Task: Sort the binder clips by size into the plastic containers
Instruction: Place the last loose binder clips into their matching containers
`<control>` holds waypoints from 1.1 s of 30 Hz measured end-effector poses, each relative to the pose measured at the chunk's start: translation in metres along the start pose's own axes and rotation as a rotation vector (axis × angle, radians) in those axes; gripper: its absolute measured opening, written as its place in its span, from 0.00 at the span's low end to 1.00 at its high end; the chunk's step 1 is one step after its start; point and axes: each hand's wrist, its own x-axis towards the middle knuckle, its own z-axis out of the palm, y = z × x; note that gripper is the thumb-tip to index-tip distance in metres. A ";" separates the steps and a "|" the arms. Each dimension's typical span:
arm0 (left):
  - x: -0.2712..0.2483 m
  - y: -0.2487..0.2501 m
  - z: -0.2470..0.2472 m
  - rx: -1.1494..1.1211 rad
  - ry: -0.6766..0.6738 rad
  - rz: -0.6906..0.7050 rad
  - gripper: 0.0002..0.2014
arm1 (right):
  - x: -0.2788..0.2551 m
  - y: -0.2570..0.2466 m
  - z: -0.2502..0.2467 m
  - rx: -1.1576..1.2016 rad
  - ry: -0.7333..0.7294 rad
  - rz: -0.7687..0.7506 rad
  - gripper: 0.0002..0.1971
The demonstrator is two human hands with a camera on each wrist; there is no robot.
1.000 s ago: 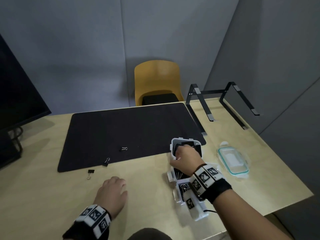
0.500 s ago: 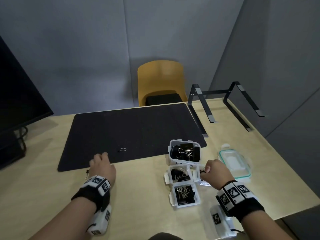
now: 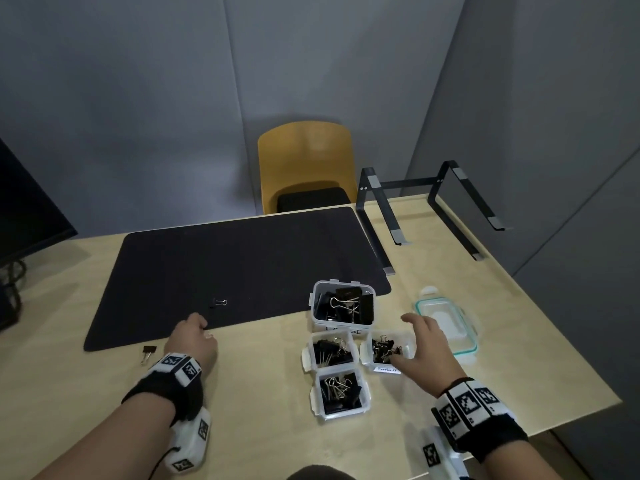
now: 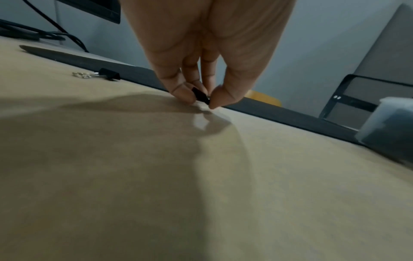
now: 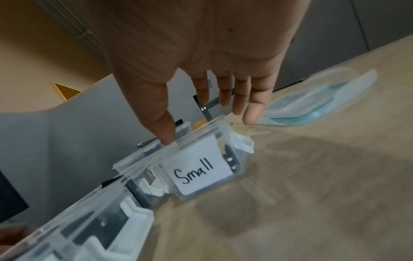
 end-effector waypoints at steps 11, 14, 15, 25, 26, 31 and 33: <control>-0.100 0.088 0.014 -0.327 -0.045 0.353 0.12 | -0.009 0.034 0.018 0.305 -0.085 0.022 0.35; -0.130 0.121 0.022 -0.350 -0.144 0.454 0.13 | -0.007 0.044 0.023 0.354 -0.091 0.038 0.33; -0.138 0.130 0.027 -0.335 -0.184 0.488 0.14 | -0.006 0.048 0.025 0.376 -0.086 0.052 0.34; -0.150 0.184 0.066 -0.178 -0.299 0.685 0.14 | -0.007 0.055 0.031 0.492 -0.013 0.022 0.29; -0.148 0.185 0.069 -0.192 -0.304 0.682 0.13 | -0.007 0.055 0.032 0.494 -0.009 0.018 0.29; -0.145 0.180 0.071 -0.242 -0.287 0.677 0.12 | -0.006 0.060 0.034 0.473 -0.014 0.003 0.29; -0.142 0.174 0.065 -0.263 -0.232 0.670 0.11 | -0.005 0.061 0.035 0.471 -0.010 0.001 0.30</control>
